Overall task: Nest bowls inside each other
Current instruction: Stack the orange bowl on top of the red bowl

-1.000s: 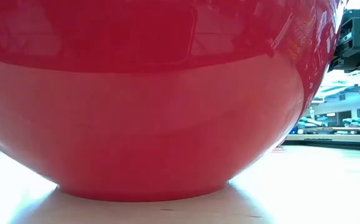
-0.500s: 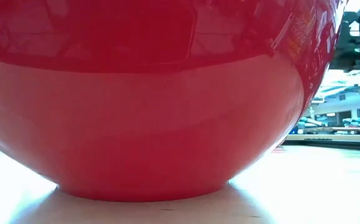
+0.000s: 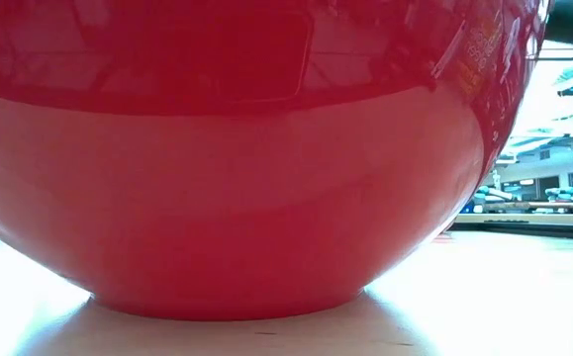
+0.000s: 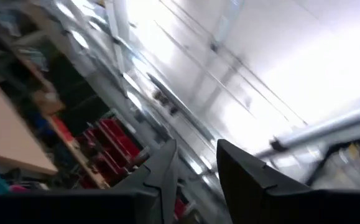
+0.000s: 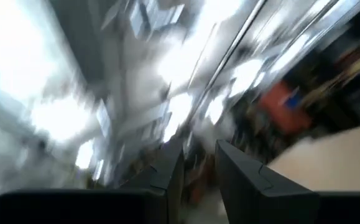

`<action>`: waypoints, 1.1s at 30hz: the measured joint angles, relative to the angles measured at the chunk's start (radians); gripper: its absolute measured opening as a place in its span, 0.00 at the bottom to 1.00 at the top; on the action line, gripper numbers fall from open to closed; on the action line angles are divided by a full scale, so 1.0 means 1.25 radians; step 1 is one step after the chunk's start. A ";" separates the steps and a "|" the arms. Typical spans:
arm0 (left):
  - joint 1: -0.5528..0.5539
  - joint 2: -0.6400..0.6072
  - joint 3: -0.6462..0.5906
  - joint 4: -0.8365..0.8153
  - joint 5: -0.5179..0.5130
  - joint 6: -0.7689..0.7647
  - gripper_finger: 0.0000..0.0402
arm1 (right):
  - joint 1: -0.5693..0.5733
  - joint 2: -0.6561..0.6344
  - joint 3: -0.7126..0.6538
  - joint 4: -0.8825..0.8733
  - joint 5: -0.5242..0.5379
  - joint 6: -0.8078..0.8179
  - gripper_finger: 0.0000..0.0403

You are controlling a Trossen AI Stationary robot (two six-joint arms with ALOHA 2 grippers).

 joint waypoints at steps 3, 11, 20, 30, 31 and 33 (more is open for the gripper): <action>0.000 0.025 0.023 -0.009 -0.039 -0.015 0.28 | 0.000 0.138 0.161 -0.206 -0.101 -0.057 0.26; 0.000 0.174 0.146 -0.100 -0.040 -0.035 0.28 | 0.002 0.464 0.483 -0.652 -0.216 -0.200 0.26; 0.000 0.341 0.360 -0.515 -0.028 -0.042 0.30 | 0.007 0.632 0.581 -0.621 -0.472 -0.100 0.26; 0.000 0.498 0.424 -0.704 -0.003 -0.135 0.45 | 0.028 0.718 0.582 -0.716 -0.461 0.047 0.25; 0.000 0.509 0.424 -0.704 -0.002 -0.146 0.47 | 0.034 0.724 0.582 -0.759 -0.393 0.051 0.25; 0.000 0.530 0.424 -0.703 -0.001 -0.164 0.49 | 0.048 0.738 0.582 -0.825 -0.275 0.043 0.24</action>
